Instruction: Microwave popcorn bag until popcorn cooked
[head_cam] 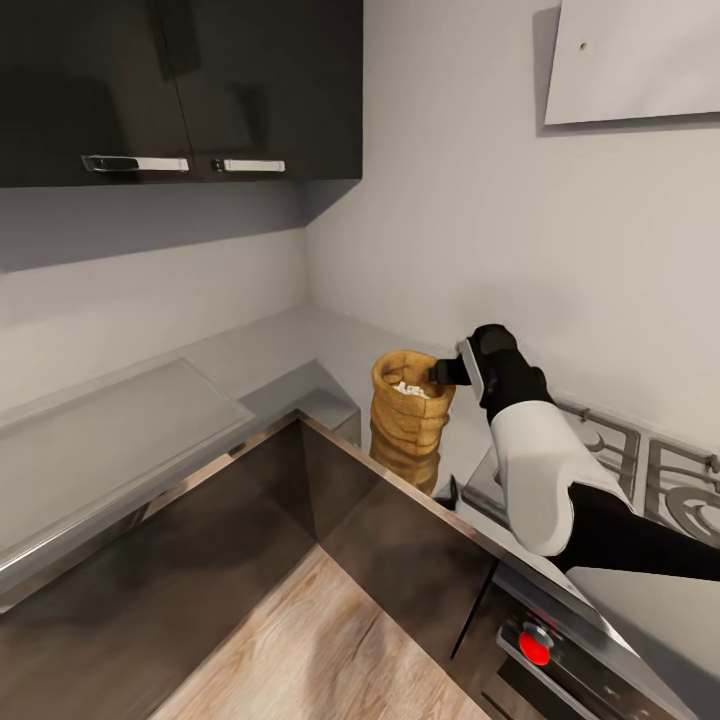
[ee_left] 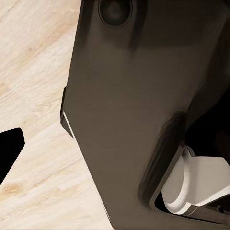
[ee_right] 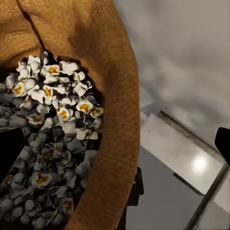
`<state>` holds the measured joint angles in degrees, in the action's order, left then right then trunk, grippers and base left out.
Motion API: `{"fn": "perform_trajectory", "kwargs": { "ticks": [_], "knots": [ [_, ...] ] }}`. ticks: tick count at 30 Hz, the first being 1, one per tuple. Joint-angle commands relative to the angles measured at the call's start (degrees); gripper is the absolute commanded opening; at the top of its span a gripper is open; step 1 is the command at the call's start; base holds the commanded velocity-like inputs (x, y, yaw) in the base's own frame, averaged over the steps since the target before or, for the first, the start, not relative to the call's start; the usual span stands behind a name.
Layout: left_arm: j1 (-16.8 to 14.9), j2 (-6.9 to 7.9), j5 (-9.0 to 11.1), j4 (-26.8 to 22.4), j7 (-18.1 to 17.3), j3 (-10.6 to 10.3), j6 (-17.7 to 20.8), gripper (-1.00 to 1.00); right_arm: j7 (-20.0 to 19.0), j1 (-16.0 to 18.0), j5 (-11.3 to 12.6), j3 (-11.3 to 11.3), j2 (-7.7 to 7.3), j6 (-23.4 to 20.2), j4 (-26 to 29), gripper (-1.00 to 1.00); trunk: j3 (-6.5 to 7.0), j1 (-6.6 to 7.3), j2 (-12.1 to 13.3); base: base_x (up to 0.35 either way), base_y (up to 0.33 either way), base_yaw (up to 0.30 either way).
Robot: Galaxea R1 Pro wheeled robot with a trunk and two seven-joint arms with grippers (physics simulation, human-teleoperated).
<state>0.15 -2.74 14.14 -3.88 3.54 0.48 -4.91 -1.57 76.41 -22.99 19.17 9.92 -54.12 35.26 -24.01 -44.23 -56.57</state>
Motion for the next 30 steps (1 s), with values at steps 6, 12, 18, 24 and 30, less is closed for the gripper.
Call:
{"fn": "perform_trajectory", "kwargs": {
  "ticks": [6, 12, 18, 24, 30],
  "knots": [
    [0.02, -0.02, 0.19, -0.08, 0.15, 0.05, -0.1, 1.0, -0.33, 0.05, -0.1, 0.34, 0.08, 0.03, -0.12, 1.0, -0.06, -0.01, -0.04, 0.0, 0.0, 0.0],
    [0.02, -0.03, 0.19, -0.08, 0.15, 0.05, -0.1, 1.0, -0.24, -0.09, -0.45, 0.38, 0.08, 0.57, -0.02, 1.0, -0.06, -0.01, -0.04, 0.0, 0.0, 0.0],
    [0.02, 0.0, 0.12, -0.06, -0.29, -0.04, -0.16, 1.0, 0.04, -0.21, -0.41, 0.42, 0.08, 3.33, -0.09, 1.0, -0.06, -0.01, -0.04, 0.0, 0.0, 0.0],
    [0.02, -0.08, 0.11, -0.08, -0.37, -0.04, -0.18, 1.0, 0.42, -0.21, -0.16, 0.43, 0.08, 4.96, -0.31, 1.0, -0.06, -0.01, -0.04, -0.106, 0.0, 0.0],
    [0.03, -0.08, 0.18, -0.03, -0.29, 0.02, -0.18, 1.0, 0.59, -0.21, -0.1, 0.43, 0.08, 7.03, -0.92, 1.0, -0.06, -0.01, -0.04, -0.06, 0.0, 0.0]
  ]
}}
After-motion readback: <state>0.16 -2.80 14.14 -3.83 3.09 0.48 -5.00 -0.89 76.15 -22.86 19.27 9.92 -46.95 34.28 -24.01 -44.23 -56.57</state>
